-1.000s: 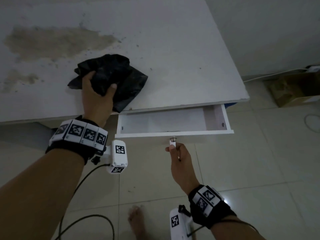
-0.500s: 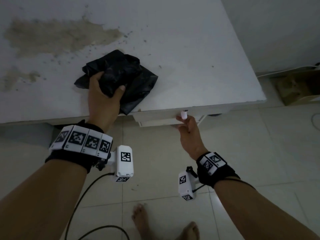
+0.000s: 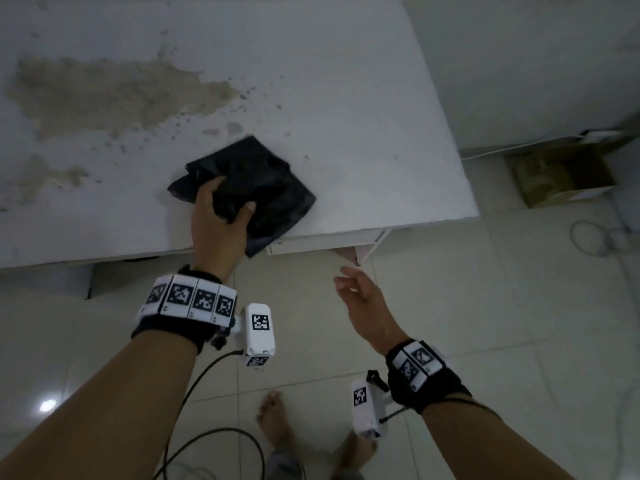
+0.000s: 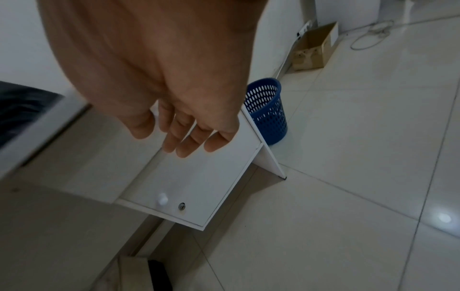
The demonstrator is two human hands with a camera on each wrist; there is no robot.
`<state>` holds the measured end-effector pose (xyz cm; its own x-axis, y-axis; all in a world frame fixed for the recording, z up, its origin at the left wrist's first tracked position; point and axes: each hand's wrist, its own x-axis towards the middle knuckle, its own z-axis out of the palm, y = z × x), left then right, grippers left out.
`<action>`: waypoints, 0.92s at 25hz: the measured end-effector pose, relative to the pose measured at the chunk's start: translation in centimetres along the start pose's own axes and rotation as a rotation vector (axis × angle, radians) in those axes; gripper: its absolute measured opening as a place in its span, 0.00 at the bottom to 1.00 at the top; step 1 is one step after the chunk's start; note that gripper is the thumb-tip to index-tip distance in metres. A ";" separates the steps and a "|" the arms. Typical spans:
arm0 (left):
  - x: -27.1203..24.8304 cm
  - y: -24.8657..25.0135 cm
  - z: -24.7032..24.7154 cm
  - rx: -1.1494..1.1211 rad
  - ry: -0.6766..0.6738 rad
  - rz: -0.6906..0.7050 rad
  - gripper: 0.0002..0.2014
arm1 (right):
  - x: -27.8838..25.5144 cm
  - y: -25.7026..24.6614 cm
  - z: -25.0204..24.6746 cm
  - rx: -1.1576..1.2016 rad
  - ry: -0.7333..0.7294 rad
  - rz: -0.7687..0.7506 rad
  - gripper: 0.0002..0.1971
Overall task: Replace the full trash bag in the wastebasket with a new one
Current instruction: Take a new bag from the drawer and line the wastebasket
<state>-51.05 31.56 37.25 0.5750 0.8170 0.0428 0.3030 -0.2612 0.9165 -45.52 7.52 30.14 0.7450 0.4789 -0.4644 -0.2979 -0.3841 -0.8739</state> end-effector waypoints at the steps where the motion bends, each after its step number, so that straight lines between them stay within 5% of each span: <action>1: -1.0 1.1 -0.3 -0.015 0.013 0.014 0.25 | -2.1 -1.1 -0.6 -0.046 -0.011 -0.024 0.12; 6: -7.3 8.0 -0.5 -0.147 -0.153 -0.041 0.24 | -10.3 -6.9 -6.4 -0.176 -0.056 -0.105 0.14; 11: -10.2 14.1 3.9 -0.232 -0.297 -0.057 0.25 | -12.7 -11.2 -15.1 -0.240 -0.050 -0.198 0.12; 23: -12.9 28.2 27.1 -0.246 -0.363 0.011 0.24 | -7.0 -19.9 -42.3 -0.539 -0.070 -0.503 0.15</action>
<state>-29.39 -0.28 51.78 0.8202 0.5699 -0.0496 0.1310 -0.1028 0.9860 -19.51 -21.61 56.82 0.6690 0.7416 -0.0500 0.4175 -0.4305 -0.8003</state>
